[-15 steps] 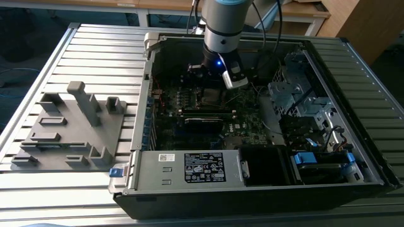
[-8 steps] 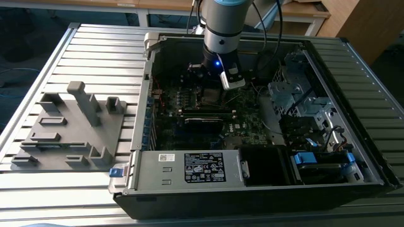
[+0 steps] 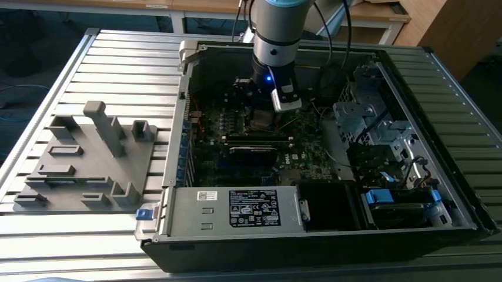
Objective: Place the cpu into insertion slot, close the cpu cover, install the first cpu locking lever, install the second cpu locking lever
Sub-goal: 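Place the cpu into insertion slot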
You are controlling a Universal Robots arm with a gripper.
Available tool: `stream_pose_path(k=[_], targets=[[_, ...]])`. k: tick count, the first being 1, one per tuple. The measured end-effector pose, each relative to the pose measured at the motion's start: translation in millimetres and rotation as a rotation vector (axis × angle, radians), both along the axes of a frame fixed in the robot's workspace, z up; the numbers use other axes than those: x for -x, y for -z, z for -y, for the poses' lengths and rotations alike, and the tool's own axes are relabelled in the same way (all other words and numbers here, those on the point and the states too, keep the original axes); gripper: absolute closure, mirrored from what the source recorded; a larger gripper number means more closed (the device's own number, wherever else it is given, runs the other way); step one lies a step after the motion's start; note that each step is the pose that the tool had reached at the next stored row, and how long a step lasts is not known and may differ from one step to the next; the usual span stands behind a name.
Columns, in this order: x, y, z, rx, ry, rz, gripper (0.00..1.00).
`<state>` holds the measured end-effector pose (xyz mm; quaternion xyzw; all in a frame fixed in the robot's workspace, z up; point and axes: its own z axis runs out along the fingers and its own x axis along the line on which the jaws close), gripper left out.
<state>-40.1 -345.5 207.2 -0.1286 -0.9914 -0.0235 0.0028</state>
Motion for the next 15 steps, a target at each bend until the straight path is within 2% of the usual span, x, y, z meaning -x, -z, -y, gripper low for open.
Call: stream_pose_path(k=[2,15], targets=[[0.0,0.0,0.0,0.0000,0.031,-0.0001,0.46],[0.0,-0.7,0.0,0.0001,0.038,0.0000,0.46]])
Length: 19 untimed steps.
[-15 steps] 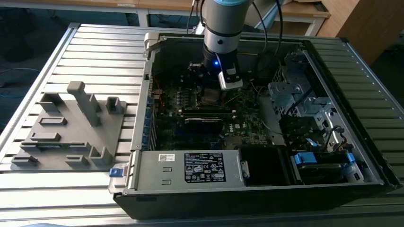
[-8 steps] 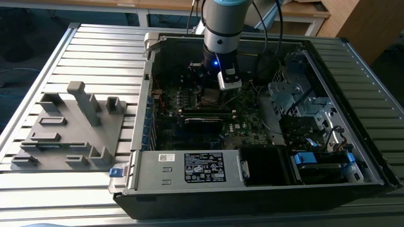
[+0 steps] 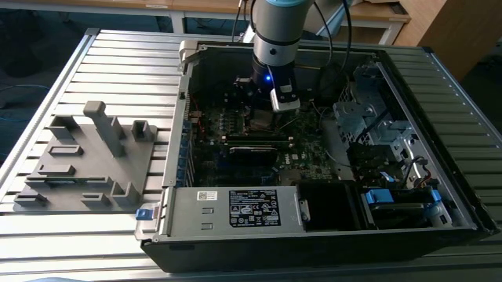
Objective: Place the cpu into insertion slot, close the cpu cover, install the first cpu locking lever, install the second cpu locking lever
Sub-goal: 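Place the cpu into insertion slot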
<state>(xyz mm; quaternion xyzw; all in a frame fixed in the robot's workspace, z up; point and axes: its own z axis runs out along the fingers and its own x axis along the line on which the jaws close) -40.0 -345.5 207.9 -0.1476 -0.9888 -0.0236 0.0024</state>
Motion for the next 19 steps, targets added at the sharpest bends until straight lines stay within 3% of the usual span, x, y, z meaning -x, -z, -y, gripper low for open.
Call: stream_pose_path(k=[12,19], targets=[[0.0,0.0,0.0,0.0000,0.004,0.0000,0.46],[0.0,0.0,0.0,0.0000,0.051,0.0000,0.46]])
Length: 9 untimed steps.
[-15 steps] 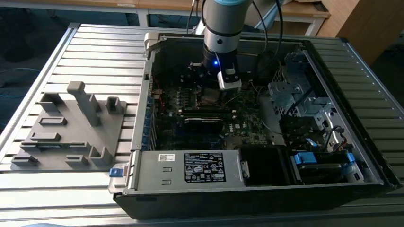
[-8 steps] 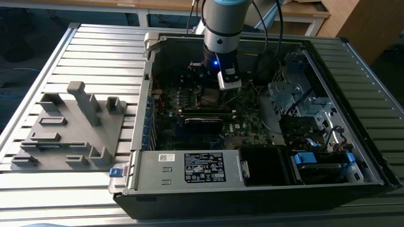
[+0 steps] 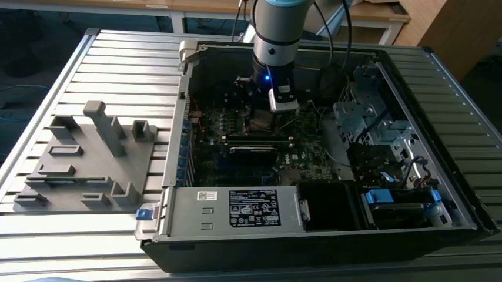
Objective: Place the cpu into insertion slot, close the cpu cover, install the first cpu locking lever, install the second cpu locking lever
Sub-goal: 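Place the cpu into insertion slot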
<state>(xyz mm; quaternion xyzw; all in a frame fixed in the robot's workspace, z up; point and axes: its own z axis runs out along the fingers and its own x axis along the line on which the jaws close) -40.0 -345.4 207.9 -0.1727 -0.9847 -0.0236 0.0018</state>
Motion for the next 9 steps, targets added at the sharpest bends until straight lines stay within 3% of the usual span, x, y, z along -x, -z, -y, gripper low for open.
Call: stream_pose_path(k=[9], targets=[[0.0,-0.3,0.0,0.0002,0.001,-0.0001,0.46]])
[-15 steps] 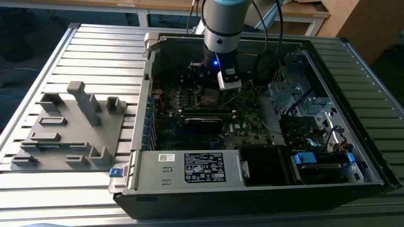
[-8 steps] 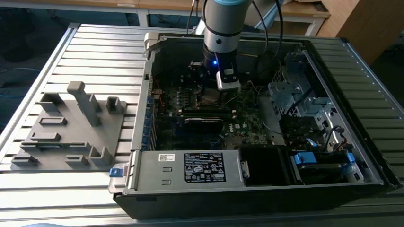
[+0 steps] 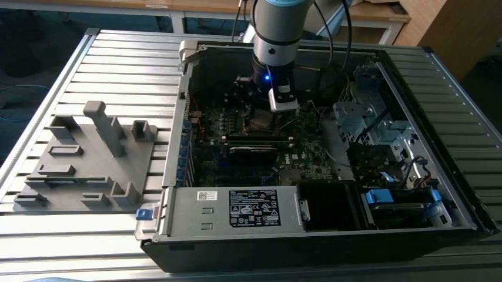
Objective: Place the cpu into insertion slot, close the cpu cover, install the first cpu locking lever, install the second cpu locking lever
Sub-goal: 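Place the cpu into insertion slot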
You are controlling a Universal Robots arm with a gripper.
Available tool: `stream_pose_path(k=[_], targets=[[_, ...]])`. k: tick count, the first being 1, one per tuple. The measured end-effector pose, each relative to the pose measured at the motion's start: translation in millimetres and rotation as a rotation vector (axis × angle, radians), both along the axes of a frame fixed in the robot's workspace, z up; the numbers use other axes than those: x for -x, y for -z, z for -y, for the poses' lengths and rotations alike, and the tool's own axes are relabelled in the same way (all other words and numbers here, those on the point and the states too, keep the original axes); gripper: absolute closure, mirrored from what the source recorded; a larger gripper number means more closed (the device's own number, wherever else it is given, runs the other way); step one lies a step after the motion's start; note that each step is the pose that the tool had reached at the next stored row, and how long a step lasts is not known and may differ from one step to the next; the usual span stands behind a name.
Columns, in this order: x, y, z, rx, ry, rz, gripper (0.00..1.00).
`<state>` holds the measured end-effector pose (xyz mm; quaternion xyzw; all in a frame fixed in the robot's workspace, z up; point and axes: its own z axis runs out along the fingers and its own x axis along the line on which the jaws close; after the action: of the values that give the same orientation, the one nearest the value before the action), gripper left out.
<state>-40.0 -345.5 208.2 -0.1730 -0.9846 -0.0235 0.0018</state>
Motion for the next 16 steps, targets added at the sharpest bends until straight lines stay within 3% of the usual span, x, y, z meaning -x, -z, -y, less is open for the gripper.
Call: stream_pose_path(k=[16], targets=[[0.0,-5.6,0.0,-0.0001,0.000,0.0000,0.46]])
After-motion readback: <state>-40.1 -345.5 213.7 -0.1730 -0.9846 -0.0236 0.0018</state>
